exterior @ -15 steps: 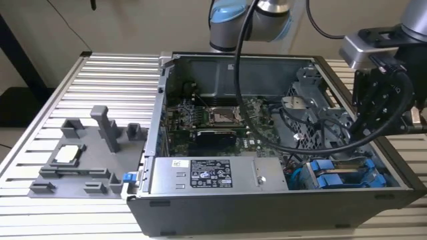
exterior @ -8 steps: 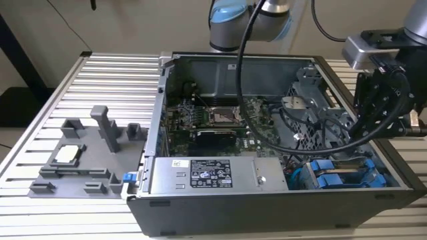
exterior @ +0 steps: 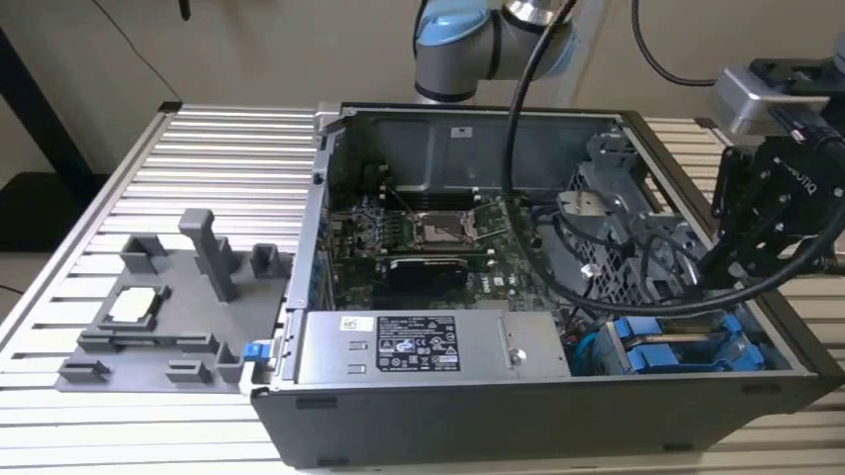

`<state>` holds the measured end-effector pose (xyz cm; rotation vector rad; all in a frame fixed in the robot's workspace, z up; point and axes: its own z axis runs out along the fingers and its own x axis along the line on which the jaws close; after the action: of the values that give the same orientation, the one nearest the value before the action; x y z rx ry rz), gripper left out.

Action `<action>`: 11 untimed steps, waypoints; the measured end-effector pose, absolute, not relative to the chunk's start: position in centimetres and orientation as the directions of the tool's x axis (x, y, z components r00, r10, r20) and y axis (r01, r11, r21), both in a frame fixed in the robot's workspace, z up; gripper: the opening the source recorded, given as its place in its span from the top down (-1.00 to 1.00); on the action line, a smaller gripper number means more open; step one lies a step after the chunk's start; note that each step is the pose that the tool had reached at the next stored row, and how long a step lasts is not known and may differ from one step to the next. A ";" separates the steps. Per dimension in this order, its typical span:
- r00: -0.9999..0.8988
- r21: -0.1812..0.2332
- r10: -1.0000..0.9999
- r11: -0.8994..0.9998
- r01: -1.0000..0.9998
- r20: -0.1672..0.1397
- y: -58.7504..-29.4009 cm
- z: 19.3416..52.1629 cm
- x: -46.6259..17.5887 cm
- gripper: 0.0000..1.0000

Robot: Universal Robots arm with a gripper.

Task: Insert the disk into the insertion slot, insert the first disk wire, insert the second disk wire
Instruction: 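Insert the first disk wire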

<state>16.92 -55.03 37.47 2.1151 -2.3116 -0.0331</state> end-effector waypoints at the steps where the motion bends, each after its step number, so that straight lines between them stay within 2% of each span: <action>1: -0.089 0.028 -0.996 0.088 -0.996 -0.009 -55.1 37.5 17.1 0.62; 3: -0.089 0.035 -0.996 0.088 -0.995 -0.018 -55.3 37.4 17.4 0.62; 8: -0.089 0.040 -0.993 0.086 -0.995 -0.072 -56.5 37.2 17.5 0.62; 11: -0.089 0.041 -0.993 0.086 -0.995 -0.079 -57.1 37.1 17.5 0.62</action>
<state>17.50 -57.06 37.07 2.1408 -2.3370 -0.1331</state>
